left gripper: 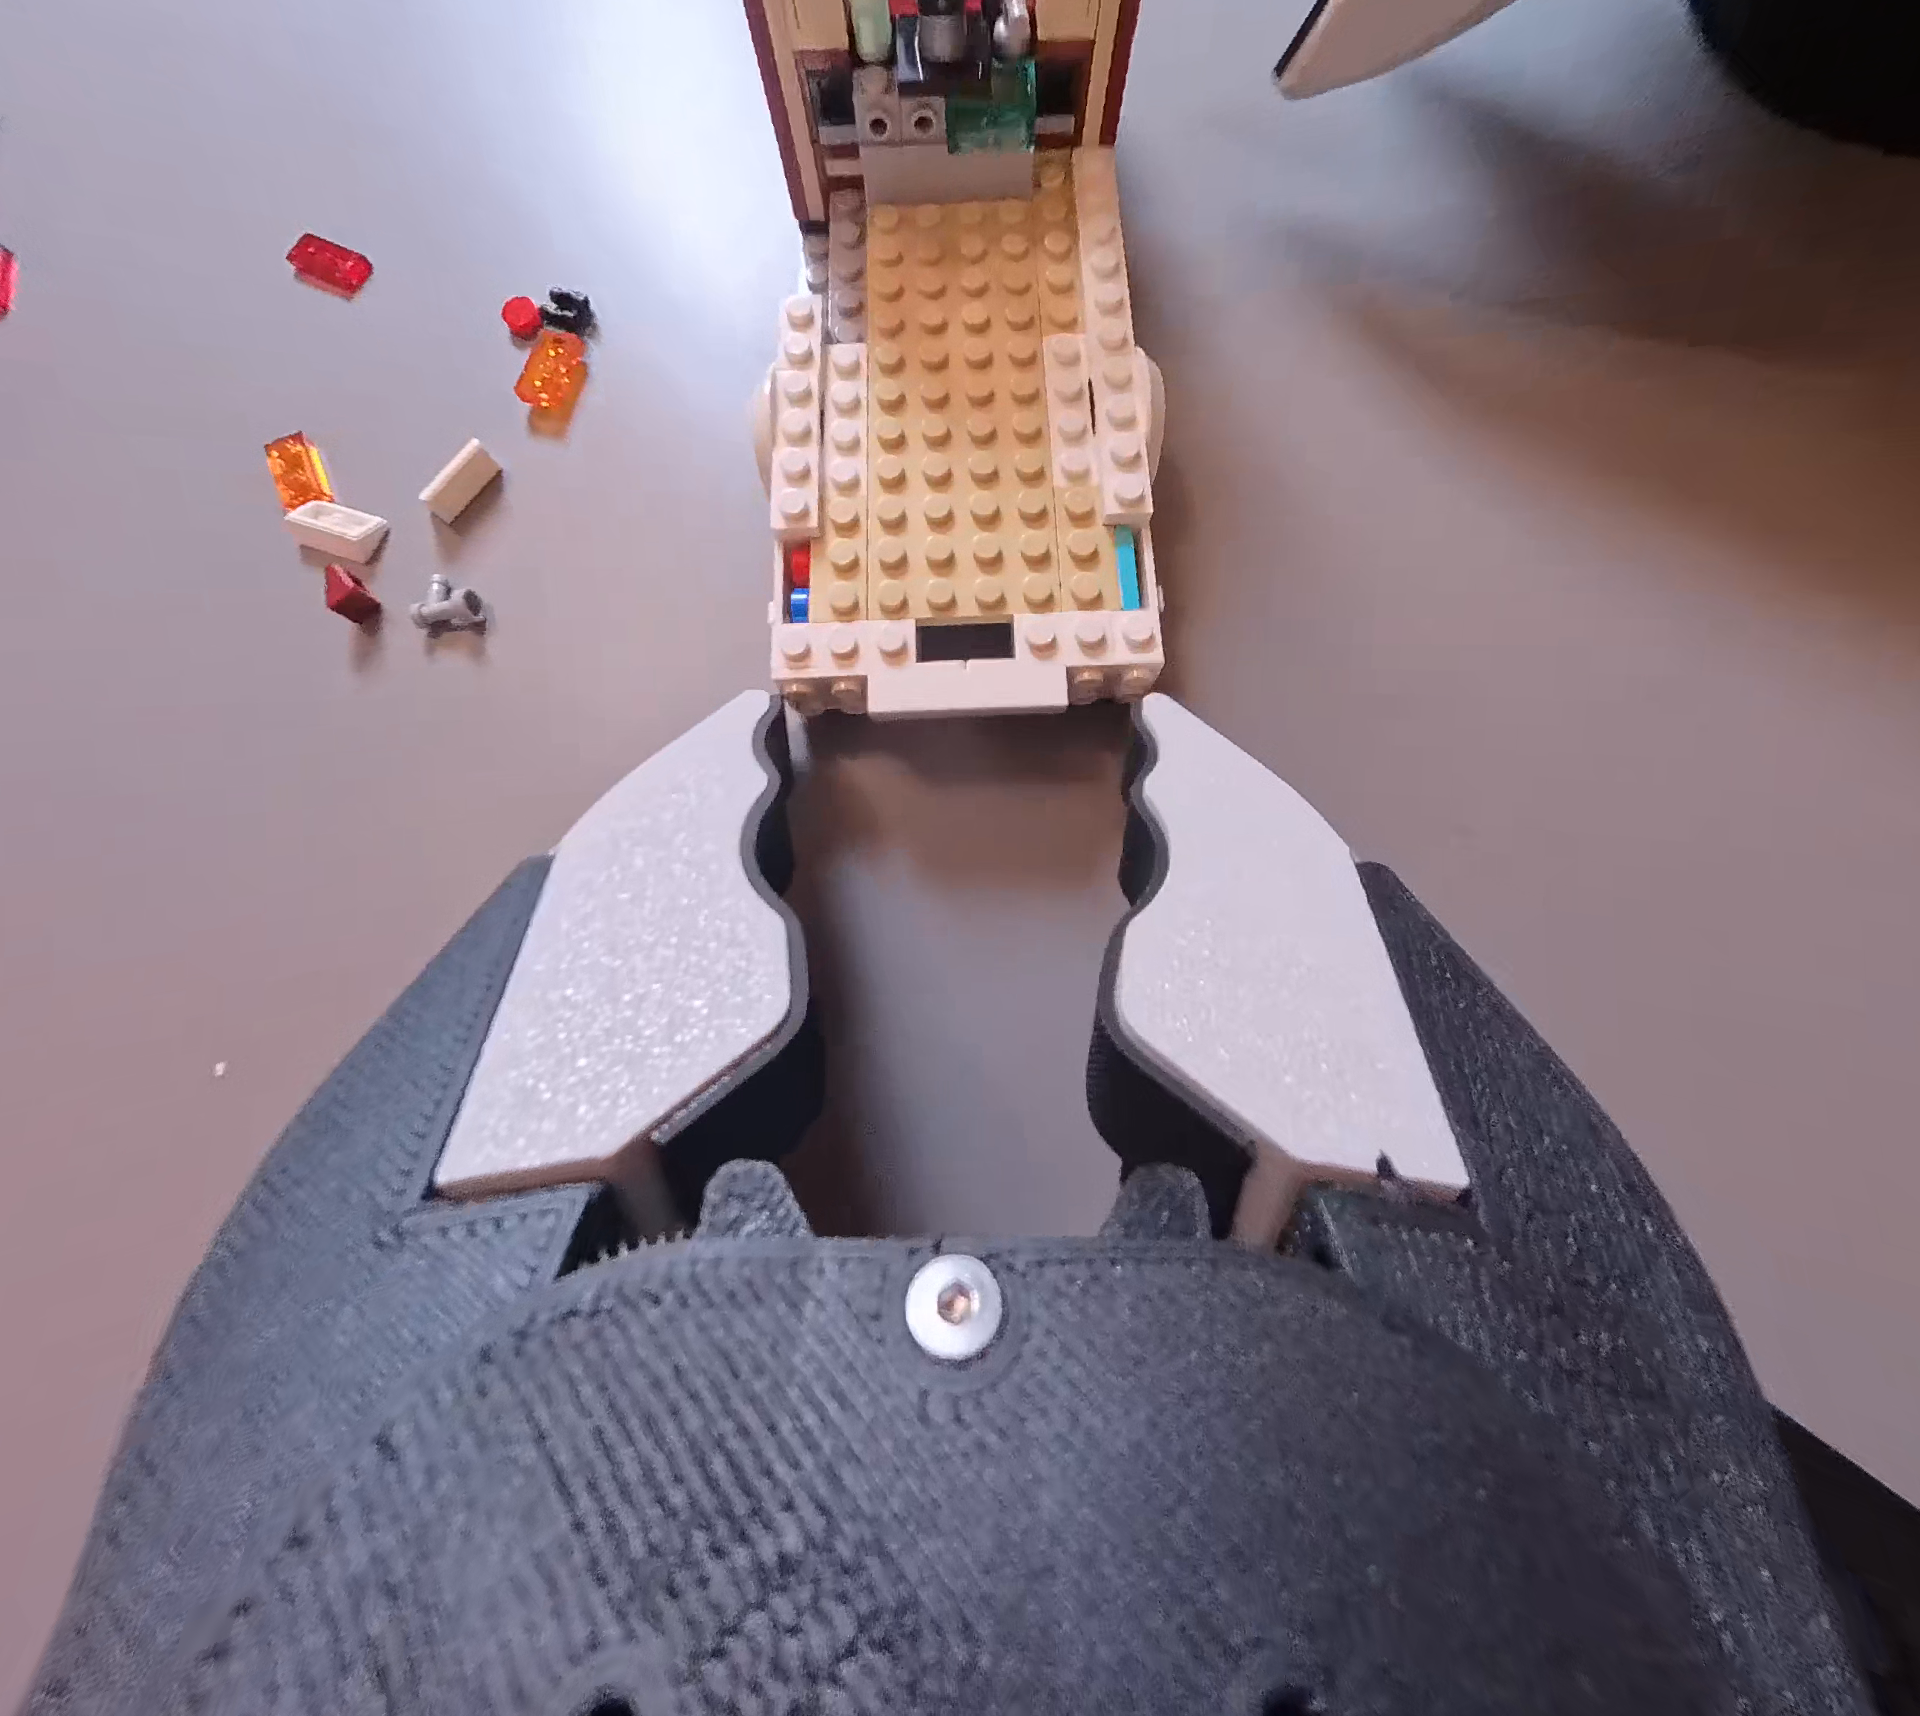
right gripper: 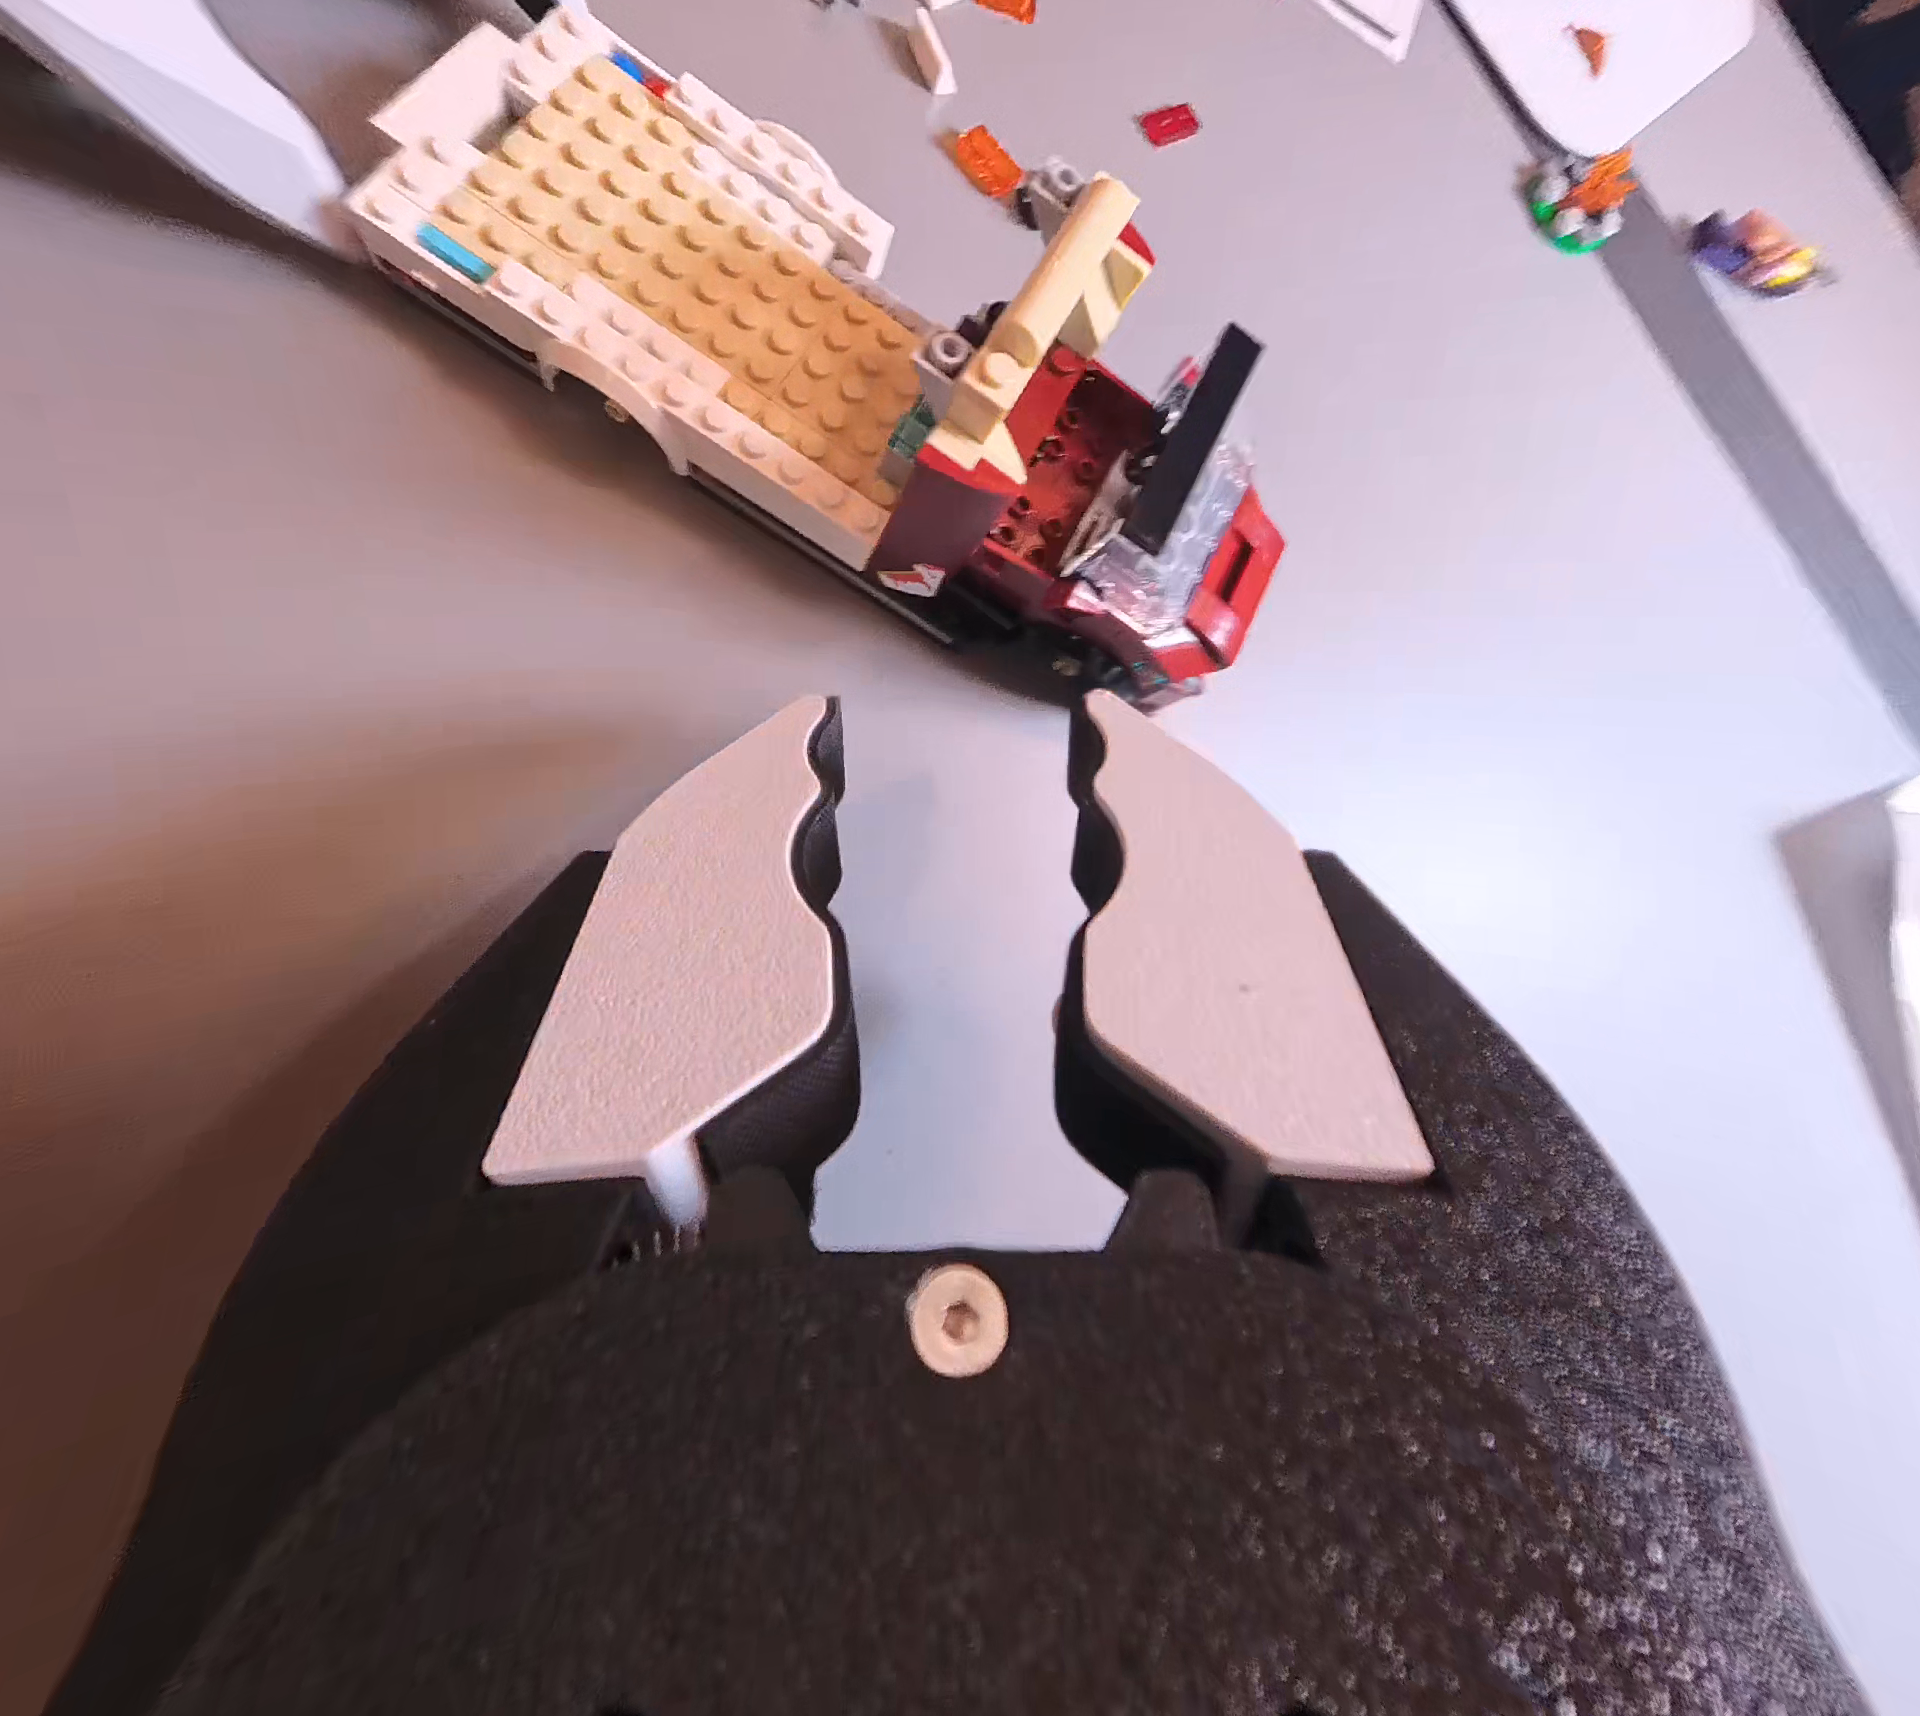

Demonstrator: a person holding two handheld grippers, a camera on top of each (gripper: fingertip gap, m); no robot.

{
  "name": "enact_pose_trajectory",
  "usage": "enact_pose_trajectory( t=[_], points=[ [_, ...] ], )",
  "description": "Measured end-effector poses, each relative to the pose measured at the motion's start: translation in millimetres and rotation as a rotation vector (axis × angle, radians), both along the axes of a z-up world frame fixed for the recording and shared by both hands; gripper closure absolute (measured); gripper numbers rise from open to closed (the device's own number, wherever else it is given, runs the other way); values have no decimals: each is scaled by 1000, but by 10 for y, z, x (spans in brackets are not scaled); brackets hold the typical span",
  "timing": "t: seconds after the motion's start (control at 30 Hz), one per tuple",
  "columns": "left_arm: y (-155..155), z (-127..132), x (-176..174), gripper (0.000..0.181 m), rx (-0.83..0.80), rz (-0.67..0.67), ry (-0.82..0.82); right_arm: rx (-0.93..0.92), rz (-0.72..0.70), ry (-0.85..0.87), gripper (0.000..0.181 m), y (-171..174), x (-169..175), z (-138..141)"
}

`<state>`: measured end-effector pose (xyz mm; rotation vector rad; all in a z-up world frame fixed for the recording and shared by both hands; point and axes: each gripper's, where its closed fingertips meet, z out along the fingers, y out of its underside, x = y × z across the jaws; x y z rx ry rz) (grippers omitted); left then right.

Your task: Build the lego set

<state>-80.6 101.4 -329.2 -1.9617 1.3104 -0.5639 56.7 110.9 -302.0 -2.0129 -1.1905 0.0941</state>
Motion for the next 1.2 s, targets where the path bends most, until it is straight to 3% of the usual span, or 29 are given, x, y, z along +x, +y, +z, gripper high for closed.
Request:
enact_pose_trajectory(
  t=[0.07,0.2,0.33,0.57,0.7,0.8,0.93,1.03,1.2],
  points=[
    [8,7,-10,133,65,5,36,-58,18,51,145,-67,-54,-1],
    [-80,21,44,128,102,-58,47,-98,19,112,145,-73,-132,-21],
    [-220,45,138,140,165,-173,40,-103,13,176,145,-1,-210,-53],
    [-108,99,97,130,202,-110,25,-88,-31,219,147,93,-309,-89],
    [-8,196,-59,131,148,-62,-43,-62,27,179,152,-22,-422,-101],
    [-69,362,-30,123,89,-73,-154,14,20,173,152,27,-379,32],
    [-181,305,140,102,67,-88,-141,103,-33,317,146,199,-225,328],
    [-111,175,158,108,124,-62,-35,130,-82,394,145,286,-109,422],
    [-48,113,86,119,115,-61,-24,140,-99,457,146,291,-100,501]
  ],
)
